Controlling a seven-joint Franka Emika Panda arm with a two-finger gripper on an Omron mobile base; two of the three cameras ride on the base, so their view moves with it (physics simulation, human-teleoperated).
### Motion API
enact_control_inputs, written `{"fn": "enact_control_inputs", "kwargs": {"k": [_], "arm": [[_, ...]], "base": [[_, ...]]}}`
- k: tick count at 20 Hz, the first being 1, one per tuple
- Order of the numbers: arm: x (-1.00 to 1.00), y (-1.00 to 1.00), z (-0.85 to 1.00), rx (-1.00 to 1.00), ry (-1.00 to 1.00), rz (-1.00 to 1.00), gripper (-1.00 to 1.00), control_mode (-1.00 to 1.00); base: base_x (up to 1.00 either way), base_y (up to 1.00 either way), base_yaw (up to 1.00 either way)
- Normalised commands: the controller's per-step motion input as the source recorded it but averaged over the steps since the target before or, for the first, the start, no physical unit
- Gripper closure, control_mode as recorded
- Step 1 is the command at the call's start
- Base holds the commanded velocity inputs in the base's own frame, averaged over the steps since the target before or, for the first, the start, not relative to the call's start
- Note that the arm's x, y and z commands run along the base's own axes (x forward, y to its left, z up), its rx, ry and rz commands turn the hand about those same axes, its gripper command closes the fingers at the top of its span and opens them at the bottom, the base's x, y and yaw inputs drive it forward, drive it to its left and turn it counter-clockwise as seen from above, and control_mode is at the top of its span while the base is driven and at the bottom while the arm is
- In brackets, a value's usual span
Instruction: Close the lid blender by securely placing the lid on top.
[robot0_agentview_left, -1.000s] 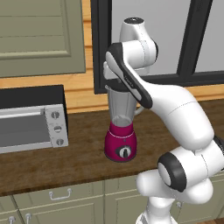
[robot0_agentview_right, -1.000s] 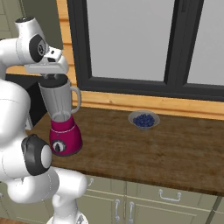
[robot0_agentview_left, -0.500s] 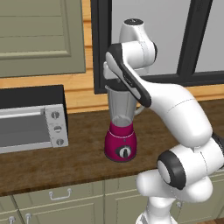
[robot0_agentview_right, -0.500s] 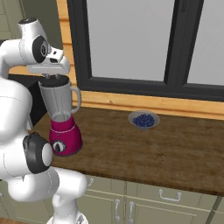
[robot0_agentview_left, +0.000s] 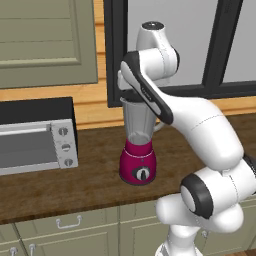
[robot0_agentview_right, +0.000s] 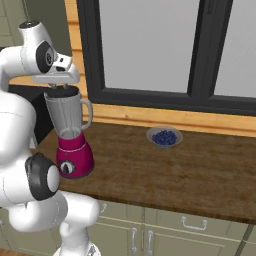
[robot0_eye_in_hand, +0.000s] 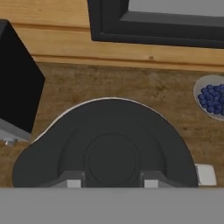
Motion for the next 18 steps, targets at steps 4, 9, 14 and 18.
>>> {"fn": "enact_control_inputs", "kwargs": {"k": [4,9,14,18], "arm": [[0.15,0.0,-0.19,0.02,-0.09,0.0,1.0,-1.0],[0.06,-0.01,-0.37,0.03,-0.09,0.0,1.0,-1.0],[0.09,-0.08,-0.56,0.02,-0.06,0.0,1.0,-1.0],[0.06,-0.01,-0.62,0.0,-0.03,0.0,1.0,-1.0]], "base": [[0.0,0.0,0.0],[0.0,0.0,0.0],[0.0,0.0,0.0],[0.0,0.0,0.0]]}}
